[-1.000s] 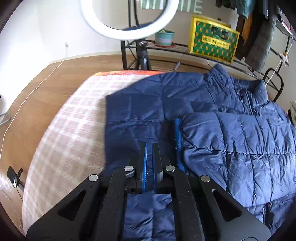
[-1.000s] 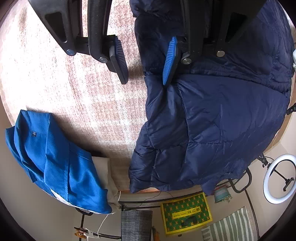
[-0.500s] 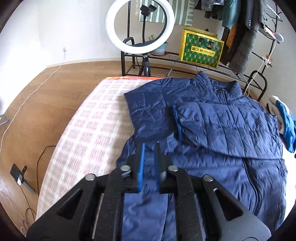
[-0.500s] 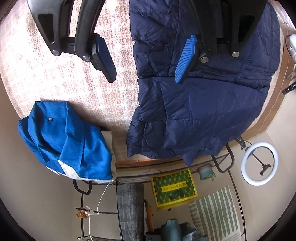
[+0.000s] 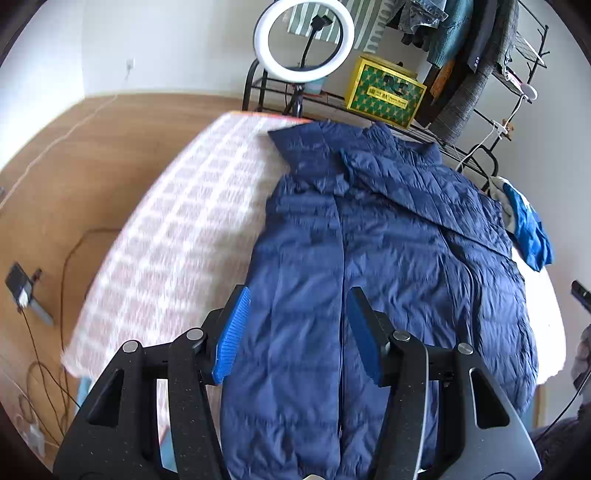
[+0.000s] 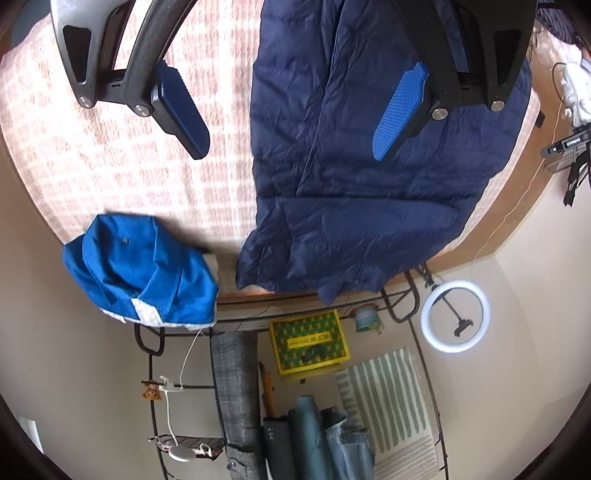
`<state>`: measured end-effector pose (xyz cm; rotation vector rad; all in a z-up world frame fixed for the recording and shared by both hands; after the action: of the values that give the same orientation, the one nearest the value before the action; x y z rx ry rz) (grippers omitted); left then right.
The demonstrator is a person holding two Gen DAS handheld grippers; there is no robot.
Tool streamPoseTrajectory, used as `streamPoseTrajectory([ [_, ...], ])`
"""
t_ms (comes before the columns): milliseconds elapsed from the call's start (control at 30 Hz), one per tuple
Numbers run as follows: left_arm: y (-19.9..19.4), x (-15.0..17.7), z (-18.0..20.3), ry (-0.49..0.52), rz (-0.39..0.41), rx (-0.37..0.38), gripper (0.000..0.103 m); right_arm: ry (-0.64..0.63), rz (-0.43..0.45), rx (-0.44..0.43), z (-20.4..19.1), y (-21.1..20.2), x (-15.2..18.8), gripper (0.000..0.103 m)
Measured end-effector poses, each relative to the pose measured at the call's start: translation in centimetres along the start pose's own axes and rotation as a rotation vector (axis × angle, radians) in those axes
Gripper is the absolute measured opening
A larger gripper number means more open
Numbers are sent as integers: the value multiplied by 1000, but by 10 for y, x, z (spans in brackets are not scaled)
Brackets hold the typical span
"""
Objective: Fold large clothes
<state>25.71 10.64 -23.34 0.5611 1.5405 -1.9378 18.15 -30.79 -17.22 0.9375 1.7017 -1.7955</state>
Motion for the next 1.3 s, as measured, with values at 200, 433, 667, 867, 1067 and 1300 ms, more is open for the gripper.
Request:
streamPoseTrajectory([
  [200,-12,50,-26,-42,-83,38,56,24,-114,-85,-10,-21,72,91],
  [433,-16,103,-57,-143,-188,113,62,86,-248,-132,-6,-26,147,90],
  [667,5,146,-70,-308,-322,248,63,160,-341,-118,18,-17,194,90],
  [867,18,154,-67,-387,-383,301,63,240,-339,-160,30,-5,203,90],
  [1067,27,162,-56,-373,-408,328,63,268,-337,-243,20,11,204,90],
  [1300,28,177,-27,-253,-450,331,59,261,-369,-341,-4,27,211,80],
])
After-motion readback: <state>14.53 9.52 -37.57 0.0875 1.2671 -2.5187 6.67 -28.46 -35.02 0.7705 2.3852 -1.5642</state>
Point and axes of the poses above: each gripper's, at about its wrist camera, not at the fingertips, and y roughly the way its jaws point, z to its right, x to its underside, the point moved 7 cm from there along y, roughly the way its jaws point
